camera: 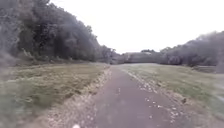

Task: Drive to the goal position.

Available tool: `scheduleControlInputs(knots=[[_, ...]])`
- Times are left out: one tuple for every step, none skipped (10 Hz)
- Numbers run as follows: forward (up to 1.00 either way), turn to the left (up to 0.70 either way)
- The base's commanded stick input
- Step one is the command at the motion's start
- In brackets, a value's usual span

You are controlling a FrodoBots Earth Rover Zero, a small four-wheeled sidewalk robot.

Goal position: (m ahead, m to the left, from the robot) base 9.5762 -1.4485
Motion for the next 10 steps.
scheduleControlInputs(knots=[[0.45,-0.27],[0.45,-0.27],[0.45,-0.27],[0.45,-0.27],[0.45,-0.27],[0.45,-0.27],[0.45,-0.27],[0.45,0.00],[0.45,0.00],[0.45,0.00]])
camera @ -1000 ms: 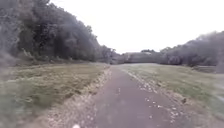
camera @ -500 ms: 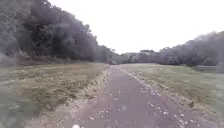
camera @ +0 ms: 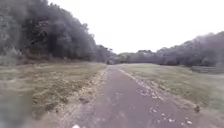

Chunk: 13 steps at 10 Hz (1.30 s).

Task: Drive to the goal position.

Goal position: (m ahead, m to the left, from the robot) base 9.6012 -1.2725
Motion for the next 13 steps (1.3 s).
scheduleControlInputs(knots=[[0.45,0.00],[0.45,0.00],[0.45,0.00],[0.45,0.00],[0.45,0.00],[0.45,0.00],[0.45,0.00],[0.45,0.00],[0.45,0.00],[0.45,0.00],[0.45,0.00],[0.45,0.00],[0.45,0.00]])
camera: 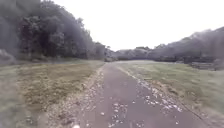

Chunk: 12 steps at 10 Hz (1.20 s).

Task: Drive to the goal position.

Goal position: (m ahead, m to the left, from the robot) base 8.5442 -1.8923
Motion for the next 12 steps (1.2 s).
scheduleControlInputs(knots=[[0.45,0.00],[0.45,0.00],[0.45,0.00],[0.45,0.00],[0.45,0.00],[0.45,0.00],[0.45,0.00],[0.45,0.00],[0.45,0.00],[0.45,0.00],[0.45,0.00],[0.45,0.00]])
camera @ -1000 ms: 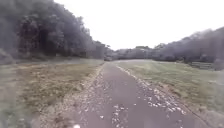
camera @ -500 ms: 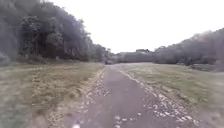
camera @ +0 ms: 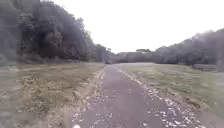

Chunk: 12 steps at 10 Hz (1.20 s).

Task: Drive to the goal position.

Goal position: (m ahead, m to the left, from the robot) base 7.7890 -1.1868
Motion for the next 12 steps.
scheduleControlInputs(knots=[[0.45,0.00],[0.45,-0.09],[0.45,-0.18],[0.45,-0.26],[0.45,-0.27],[0.45,-0.27],[0.45,0.00],[0.45,0.00],[0.45,0.00],[0.45,0.00],[0.45,0.00],[0.45,0.00]])
